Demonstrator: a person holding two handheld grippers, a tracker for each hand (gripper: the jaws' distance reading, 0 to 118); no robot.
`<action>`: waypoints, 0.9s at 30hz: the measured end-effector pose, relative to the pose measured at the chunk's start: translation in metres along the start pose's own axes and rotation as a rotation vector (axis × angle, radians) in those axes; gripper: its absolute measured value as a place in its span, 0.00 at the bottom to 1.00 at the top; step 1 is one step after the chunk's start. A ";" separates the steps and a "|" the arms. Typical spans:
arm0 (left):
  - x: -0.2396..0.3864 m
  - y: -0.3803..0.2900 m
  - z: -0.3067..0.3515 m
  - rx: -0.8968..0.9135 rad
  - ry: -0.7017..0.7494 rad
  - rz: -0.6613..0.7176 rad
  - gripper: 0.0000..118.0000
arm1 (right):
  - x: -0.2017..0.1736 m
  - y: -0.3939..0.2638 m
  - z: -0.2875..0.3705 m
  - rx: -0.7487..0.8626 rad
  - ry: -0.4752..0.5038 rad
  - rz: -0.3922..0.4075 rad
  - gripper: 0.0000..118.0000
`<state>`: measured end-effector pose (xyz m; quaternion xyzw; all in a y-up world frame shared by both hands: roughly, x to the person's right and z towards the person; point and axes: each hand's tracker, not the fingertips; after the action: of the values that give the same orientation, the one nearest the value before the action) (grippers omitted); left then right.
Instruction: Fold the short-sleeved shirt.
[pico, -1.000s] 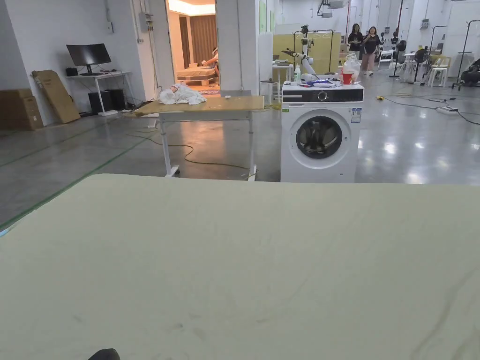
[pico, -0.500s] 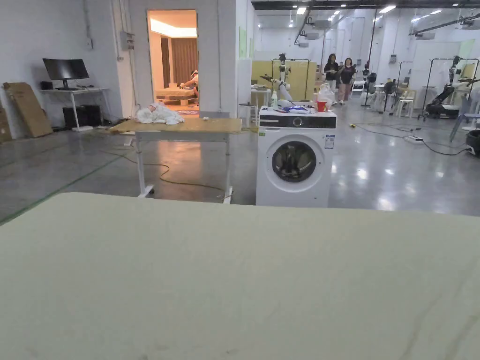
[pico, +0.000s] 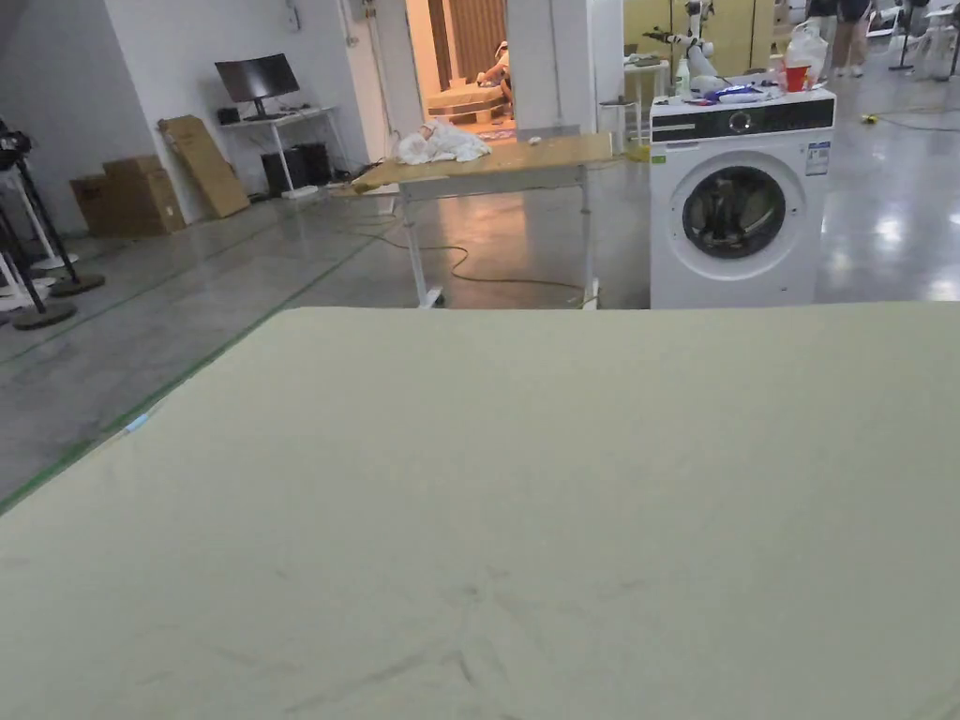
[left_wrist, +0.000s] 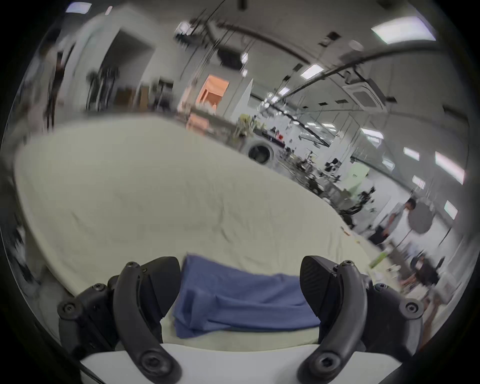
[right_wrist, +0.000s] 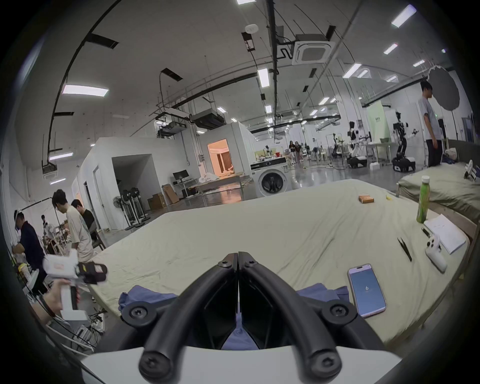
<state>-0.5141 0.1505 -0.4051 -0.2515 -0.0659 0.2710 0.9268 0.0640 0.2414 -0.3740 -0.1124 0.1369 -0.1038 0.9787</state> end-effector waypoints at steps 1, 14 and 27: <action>-0.014 -0.004 -0.013 -0.040 -0.007 0.075 0.82 | 0.001 0.000 0.000 -0.004 -0.004 -0.005 0.00; -0.063 -0.034 -0.101 -0.187 -0.094 0.457 0.14 | 0.000 0.001 0.003 -0.038 -0.048 -0.069 0.00; -0.082 0.036 -0.016 0.008 0.080 0.382 0.02 | -0.002 -0.003 -0.005 -0.066 -0.023 -0.028 0.00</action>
<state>-0.5964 0.1262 -0.4357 -0.2662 0.0211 0.4321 0.8614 0.0597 0.2381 -0.3776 -0.1478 0.1273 -0.1116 0.9744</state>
